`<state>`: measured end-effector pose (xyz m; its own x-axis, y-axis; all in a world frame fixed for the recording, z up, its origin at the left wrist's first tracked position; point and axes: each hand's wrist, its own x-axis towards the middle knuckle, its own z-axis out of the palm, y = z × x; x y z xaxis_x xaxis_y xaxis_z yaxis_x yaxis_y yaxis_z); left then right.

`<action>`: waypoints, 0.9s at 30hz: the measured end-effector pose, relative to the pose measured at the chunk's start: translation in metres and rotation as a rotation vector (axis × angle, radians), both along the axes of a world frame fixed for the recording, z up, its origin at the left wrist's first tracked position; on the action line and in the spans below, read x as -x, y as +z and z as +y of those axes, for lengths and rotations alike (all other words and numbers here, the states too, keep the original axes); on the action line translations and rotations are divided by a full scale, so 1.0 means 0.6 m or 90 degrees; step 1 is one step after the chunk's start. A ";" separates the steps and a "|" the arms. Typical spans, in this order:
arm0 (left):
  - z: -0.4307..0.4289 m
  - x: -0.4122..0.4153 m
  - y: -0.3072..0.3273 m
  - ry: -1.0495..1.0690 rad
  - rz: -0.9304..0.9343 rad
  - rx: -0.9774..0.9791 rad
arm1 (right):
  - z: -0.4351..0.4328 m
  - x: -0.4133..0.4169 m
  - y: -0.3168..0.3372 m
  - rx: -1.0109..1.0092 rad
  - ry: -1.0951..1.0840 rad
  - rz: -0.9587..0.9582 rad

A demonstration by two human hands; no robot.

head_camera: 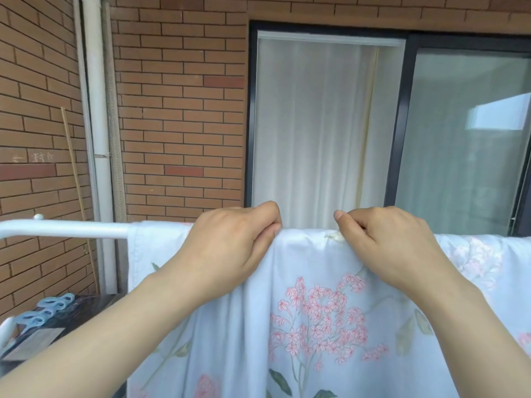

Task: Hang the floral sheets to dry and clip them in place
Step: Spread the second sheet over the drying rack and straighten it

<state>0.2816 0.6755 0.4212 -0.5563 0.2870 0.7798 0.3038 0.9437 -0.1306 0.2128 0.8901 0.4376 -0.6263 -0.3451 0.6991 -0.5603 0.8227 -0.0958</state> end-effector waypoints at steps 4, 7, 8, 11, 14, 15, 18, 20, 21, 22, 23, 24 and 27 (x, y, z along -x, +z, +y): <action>0.006 0.001 0.004 -0.024 -0.021 -0.027 | -0.043 -0.028 -0.007 -0.033 0.048 0.060; -0.006 -0.009 0.006 -0.045 -0.036 -0.064 | -0.067 -0.033 -0.013 -0.055 0.036 0.083; -0.013 -0.015 0.005 -0.058 -0.036 -0.091 | -0.070 -0.031 -0.014 -0.056 0.022 0.091; -0.031 -0.039 -0.005 -0.092 0.006 -0.171 | -0.072 -0.028 -0.013 -0.045 -0.008 0.087; -0.035 -0.056 -0.013 -0.060 0.045 -0.157 | -0.074 -0.027 -0.012 -0.042 -0.026 0.079; -0.036 -0.056 -0.015 -0.038 0.043 -0.138 | -0.075 -0.027 -0.012 -0.044 -0.031 0.083; -0.041 -0.049 -0.011 0.012 0.016 -0.123 | -0.080 -0.029 -0.013 -0.051 -0.041 0.098; -0.044 -0.049 0.003 -0.010 -0.035 -0.165 | -0.082 -0.026 -0.015 -0.056 -0.045 0.103; -0.047 -0.049 0.010 -0.030 -0.066 -0.186 | -0.081 -0.025 -0.015 -0.057 -0.046 0.106; -0.050 -0.049 0.016 -0.051 -0.091 -0.203 | -0.080 -0.025 -0.015 -0.056 -0.046 0.108; -0.052 -0.049 0.020 -0.069 -0.109 -0.219 | -0.079 -0.025 -0.016 -0.055 -0.046 0.109; -0.054 -0.048 0.023 -0.080 -0.117 -0.234 | -0.078 -0.025 -0.017 -0.054 -0.045 0.109; -0.053 -0.043 0.032 -0.092 -0.114 -0.261 | -0.076 -0.024 -0.016 -0.052 -0.035 0.099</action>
<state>0.3074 0.6439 0.4403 -0.6696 0.0595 0.7403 0.4201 0.8524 0.3114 0.2269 0.8442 0.4279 -0.5328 -0.3726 0.7598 -0.5167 0.8543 0.0566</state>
